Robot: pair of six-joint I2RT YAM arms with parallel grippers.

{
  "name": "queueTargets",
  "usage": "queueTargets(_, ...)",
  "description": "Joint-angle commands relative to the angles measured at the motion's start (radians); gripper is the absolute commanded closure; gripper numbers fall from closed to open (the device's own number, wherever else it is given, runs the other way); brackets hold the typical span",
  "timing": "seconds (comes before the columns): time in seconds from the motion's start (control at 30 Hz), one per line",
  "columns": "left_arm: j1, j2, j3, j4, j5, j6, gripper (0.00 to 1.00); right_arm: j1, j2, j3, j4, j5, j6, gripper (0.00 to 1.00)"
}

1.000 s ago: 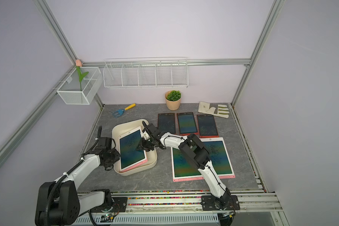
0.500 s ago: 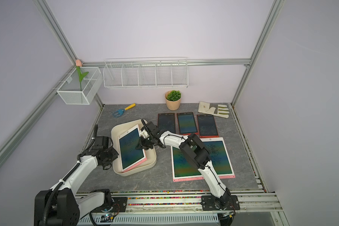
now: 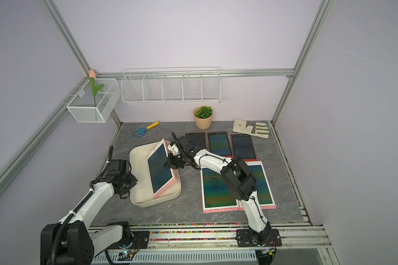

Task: Take out the writing tablet from the storage box
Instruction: Pick up the writing tablet from the storage box, then move the storage box to the center of the board.

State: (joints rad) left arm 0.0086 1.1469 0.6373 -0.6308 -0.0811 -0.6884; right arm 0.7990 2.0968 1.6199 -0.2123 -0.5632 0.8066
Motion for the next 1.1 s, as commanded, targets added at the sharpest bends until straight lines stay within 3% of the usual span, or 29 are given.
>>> queueTargets(0.0, 0.015, 0.027, 0.044, -0.017, -0.047, -0.008, 0.72, -0.019, -0.105, -0.032, 0.010, 0.009, -0.037, 0.89)
queueTargets(0.17, 0.050, 0.077, 0.081, -0.005, -0.068, 0.001, 0.67, -0.045, -0.197, -0.081, -0.003, 0.007, -0.068, 0.89)
queueTargets(0.33, 0.122, 0.150, 0.117, 0.033, -0.020, 0.001, 0.65, -0.081, -0.286, -0.164, 0.003, 0.002, -0.088, 0.90)
queueTargets(0.67, 0.228, 0.202, 0.146, 0.041, -0.084, 0.049, 0.59, -0.163, -0.464, -0.308, -0.027, 0.001, -0.129, 0.90)
queueTargets(1.07, 0.369, 0.254, 0.233, -0.019, -0.134, 0.157, 0.57, -0.198, -0.517, -0.339, -0.071, 0.004, -0.152, 0.91)
